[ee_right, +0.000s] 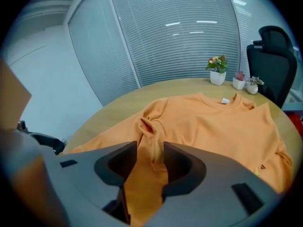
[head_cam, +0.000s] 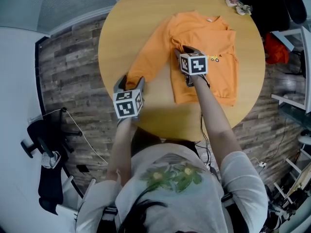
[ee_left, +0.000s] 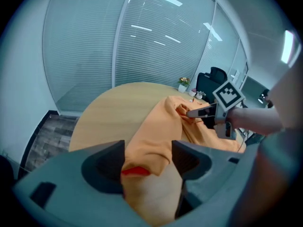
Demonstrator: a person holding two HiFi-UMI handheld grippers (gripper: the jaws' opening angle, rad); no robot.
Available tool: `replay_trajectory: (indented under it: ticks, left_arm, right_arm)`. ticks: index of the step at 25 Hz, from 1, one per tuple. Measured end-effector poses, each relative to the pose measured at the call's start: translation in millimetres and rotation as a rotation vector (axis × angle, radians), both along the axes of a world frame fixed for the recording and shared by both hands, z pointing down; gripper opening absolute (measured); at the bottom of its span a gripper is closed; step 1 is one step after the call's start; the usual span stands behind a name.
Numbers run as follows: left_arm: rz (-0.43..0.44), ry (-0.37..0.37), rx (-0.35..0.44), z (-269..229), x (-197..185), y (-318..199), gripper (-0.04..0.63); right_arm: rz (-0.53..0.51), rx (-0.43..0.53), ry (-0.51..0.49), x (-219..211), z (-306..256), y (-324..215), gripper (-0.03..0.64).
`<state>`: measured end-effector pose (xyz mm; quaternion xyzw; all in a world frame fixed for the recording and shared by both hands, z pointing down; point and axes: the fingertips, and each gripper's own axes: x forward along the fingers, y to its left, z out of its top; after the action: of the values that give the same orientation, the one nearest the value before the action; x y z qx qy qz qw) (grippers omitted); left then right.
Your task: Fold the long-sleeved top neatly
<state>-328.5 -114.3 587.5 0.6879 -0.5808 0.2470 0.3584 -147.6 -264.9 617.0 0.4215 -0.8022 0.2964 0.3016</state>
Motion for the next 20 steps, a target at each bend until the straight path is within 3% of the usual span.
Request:
replay_trajectory:
  ticks: [3, 8, 13, 16, 18, 20]
  left_arm:
    - [-0.032, 0.009, -0.037, 12.4, -12.8, 9.8, 0.295]
    - [-0.060, 0.085, -0.102, 36.1, -18.2, 20.7, 0.295]
    - [-0.093, 0.159, -0.140, 50.3, -15.6, 23.5, 0.295]
    - [-0.085, 0.156, -0.176, 56.7, -16.0, 28.4, 0.285]
    - [-0.066, 0.132, -0.180, 55.5, -17.6, 30.8, 0.229]
    - [-0.061, 0.112, -0.159, 50.9, -19.9, 29.9, 0.066]
  right_arm:
    - [-0.001, 0.026, -0.028, 1.9, -19.7, 14.6, 0.179]
    - [0.097, 0.054, -0.126, 24.8, -47.0, 46.8, 0.179]
    - [0.138, 0.028, -0.122, 42.7, -40.6, 89.7, 0.179]
    - [0.161, 0.005, -0.127, 47.1, -36.1, 110.2, 0.179]
    - [0.181, 0.001, -0.139, 48.3, -37.7, 117.6, 0.179]
    - [0.200, 0.005, -0.154, 49.7, -42.4, 120.5, 0.179]
